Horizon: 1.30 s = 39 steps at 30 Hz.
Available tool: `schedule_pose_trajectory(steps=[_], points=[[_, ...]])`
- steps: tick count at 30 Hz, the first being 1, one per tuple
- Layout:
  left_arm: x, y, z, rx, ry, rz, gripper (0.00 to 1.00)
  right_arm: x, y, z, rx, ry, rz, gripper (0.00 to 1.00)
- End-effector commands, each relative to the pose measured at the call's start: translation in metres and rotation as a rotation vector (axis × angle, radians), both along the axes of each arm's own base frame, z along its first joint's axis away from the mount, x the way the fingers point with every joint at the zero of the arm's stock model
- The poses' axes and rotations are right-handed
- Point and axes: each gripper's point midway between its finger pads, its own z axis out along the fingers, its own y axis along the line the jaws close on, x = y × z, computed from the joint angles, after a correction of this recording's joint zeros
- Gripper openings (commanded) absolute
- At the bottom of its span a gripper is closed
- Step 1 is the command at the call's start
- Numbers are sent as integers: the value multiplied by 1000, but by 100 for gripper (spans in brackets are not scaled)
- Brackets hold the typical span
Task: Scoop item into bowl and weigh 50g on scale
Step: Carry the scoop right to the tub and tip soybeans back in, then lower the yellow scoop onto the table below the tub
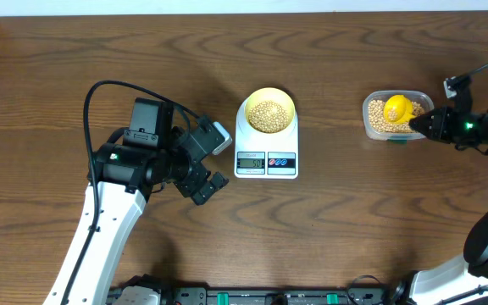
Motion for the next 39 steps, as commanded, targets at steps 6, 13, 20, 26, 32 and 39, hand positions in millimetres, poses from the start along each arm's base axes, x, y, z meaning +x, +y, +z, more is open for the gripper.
schedule_pose_trajectory(steps=[6,13,20,26,32,39], points=[[3,1,7,-1,-27,-9,98,5,-7,-12,-310,39,43,1],[3,1,7,-1,-27,-9,98,9,8,12,-558,-12,85,2],[3,1,7,-1,-27,-9,98,6,0,42,-854,-41,53,2],[3,1,7,-1,-27,-9,98,5,-1,53,-1015,-44,45,1],[3,1,7,-1,-27,-9,98,8,5,70,-927,-88,-116,1],[3,1,7,-1,-27,-9,98,-20,56,132,-513,-278,-65,1]])
